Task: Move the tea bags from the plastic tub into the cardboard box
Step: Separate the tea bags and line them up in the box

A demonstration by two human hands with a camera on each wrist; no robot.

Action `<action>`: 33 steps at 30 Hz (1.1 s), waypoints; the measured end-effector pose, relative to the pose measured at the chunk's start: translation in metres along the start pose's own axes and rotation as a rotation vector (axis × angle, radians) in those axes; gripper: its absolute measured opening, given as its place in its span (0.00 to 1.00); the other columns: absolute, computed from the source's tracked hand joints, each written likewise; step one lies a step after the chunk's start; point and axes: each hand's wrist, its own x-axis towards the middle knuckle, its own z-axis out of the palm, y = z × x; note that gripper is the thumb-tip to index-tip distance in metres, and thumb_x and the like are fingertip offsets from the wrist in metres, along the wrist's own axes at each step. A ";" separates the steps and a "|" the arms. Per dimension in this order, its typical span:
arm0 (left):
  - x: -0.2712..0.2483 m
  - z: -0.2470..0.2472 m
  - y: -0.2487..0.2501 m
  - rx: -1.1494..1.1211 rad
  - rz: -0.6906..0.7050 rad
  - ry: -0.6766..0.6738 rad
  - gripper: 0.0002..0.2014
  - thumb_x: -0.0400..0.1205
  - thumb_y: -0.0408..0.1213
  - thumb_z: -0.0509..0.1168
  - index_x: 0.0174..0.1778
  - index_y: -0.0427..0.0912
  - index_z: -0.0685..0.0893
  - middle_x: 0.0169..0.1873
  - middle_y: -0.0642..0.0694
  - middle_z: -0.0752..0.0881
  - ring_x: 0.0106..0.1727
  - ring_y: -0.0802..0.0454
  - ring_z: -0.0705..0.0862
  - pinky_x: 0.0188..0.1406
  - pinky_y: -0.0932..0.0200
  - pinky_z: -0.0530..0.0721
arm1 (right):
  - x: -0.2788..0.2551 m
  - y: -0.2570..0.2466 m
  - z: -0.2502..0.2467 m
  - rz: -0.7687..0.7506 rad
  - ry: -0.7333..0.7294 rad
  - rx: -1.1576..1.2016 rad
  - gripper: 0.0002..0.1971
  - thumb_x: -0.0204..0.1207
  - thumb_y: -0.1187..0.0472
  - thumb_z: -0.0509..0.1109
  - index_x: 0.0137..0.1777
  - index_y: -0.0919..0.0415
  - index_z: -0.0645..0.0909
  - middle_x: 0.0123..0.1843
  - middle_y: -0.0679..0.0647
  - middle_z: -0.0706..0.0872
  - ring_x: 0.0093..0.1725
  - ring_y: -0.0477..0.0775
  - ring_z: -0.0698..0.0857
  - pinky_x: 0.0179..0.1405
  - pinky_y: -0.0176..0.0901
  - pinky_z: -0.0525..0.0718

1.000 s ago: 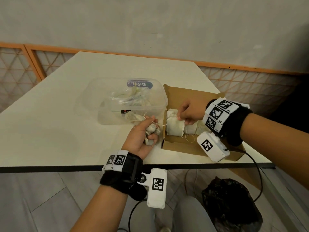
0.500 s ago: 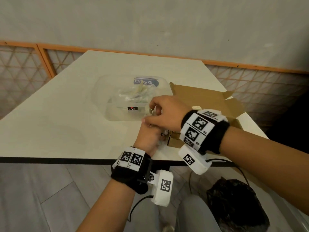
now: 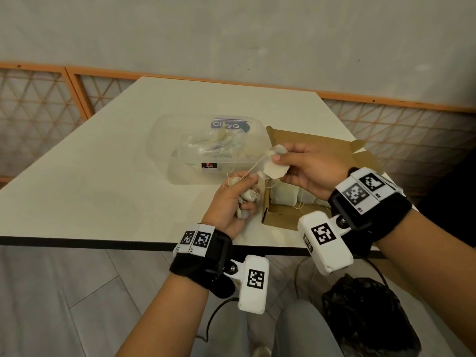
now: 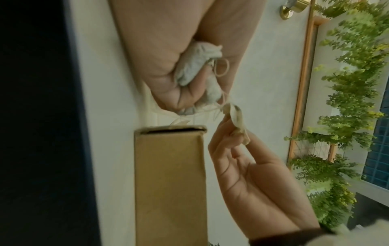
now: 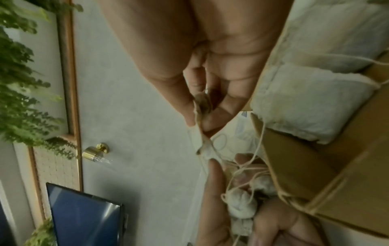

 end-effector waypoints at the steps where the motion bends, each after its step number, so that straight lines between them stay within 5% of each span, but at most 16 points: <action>1: -0.001 0.000 0.000 0.015 0.010 -0.028 0.11 0.73 0.31 0.68 0.49 0.43 0.75 0.31 0.48 0.78 0.22 0.61 0.77 0.11 0.72 0.66 | -0.002 0.003 -0.002 -0.006 0.005 0.019 0.06 0.77 0.71 0.66 0.46 0.59 0.80 0.43 0.54 0.86 0.39 0.47 0.85 0.31 0.32 0.85; 7: -0.007 0.004 0.000 0.081 -0.001 -0.208 0.09 0.75 0.41 0.66 0.47 0.41 0.84 0.30 0.48 0.79 0.22 0.62 0.73 0.13 0.74 0.61 | -0.006 0.021 0.002 -0.078 -0.008 -0.043 0.09 0.76 0.71 0.66 0.46 0.56 0.83 0.41 0.52 0.87 0.34 0.45 0.84 0.28 0.31 0.80; 12: -0.004 0.002 -0.001 0.127 -0.017 -0.069 0.06 0.81 0.34 0.65 0.53 0.40 0.81 0.31 0.46 0.82 0.21 0.61 0.75 0.11 0.72 0.65 | -0.009 0.025 0.008 -0.118 0.073 -0.189 0.10 0.75 0.68 0.71 0.54 0.56 0.79 0.46 0.54 0.84 0.37 0.50 0.83 0.29 0.34 0.83; 17: -0.001 0.000 0.000 0.059 -0.058 -0.027 0.05 0.81 0.34 0.64 0.52 0.40 0.79 0.29 0.48 0.80 0.19 0.63 0.72 0.08 0.73 0.63 | -0.028 0.025 0.002 -0.410 0.073 -0.708 0.23 0.69 0.68 0.73 0.52 0.39 0.71 0.55 0.44 0.74 0.49 0.38 0.76 0.43 0.26 0.76; 19: -0.001 0.000 0.001 0.059 -0.071 -0.050 0.04 0.81 0.35 0.64 0.50 0.41 0.80 0.29 0.50 0.80 0.18 0.63 0.72 0.08 0.74 0.62 | -0.029 0.026 0.001 -0.478 0.006 -0.917 0.24 0.68 0.69 0.73 0.56 0.40 0.75 0.52 0.38 0.70 0.52 0.36 0.72 0.49 0.18 0.68; 22: -0.002 0.001 0.000 0.074 -0.079 -0.074 0.04 0.81 0.38 0.64 0.48 0.42 0.80 0.27 0.51 0.79 0.18 0.63 0.72 0.09 0.74 0.62 | -0.023 0.028 -0.001 -0.530 0.017 -1.029 0.19 0.71 0.67 0.73 0.60 0.49 0.82 0.55 0.42 0.72 0.60 0.45 0.73 0.58 0.28 0.65; 25: -0.002 0.001 0.000 0.095 -0.081 -0.071 0.10 0.78 0.46 0.66 0.46 0.43 0.80 0.29 0.48 0.78 0.18 0.62 0.73 0.08 0.73 0.63 | -0.019 0.025 -0.001 -0.553 0.061 -1.040 0.11 0.77 0.65 0.67 0.57 0.56 0.86 0.51 0.46 0.81 0.54 0.47 0.80 0.52 0.29 0.69; 29: 0.000 0.001 0.002 0.010 -0.049 -0.010 0.10 0.83 0.47 0.61 0.44 0.43 0.78 0.28 0.49 0.79 0.18 0.63 0.73 0.08 0.74 0.61 | -0.016 0.021 -0.008 -0.451 0.190 -0.987 0.10 0.79 0.60 0.66 0.55 0.57 0.87 0.39 0.42 0.84 0.36 0.37 0.78 0.37 0.20 0.72; 32: 0.002 -0.002 0.004 -0.105 0.003 0.022 0.10 0.85 0.45 0.58 0.44 0.43 0.77 0.28 0.49 0.78 0.17 0.63 0.73 0.07 0.73 0.61 | -0.015 0.018 -0.019 -0.377 0.256 -0.912 0.07 0.79 0.59 0.67 0.51 0.58 0.86 0.38 0.53 0.86 0.37 0.50 0.82 0.41 0.41 0.82; 33: 0.003 -0.003 0.005 -0.143 0.025 0.043 0.10 0.85 0.44 0.58 0.43 0.43 0.77 0.28 0.49 0.78 0.17 0.62 0.73 0.06 0.73 0.62 | -0.015 0.018 -0.023 -0.350 0.282 -0.857 0.06 0.78 0.59 0.68 0.50 0.58 0.85 0.37 0.52 0.85 0.35 0.49 0.81 0.39 0.40 0.81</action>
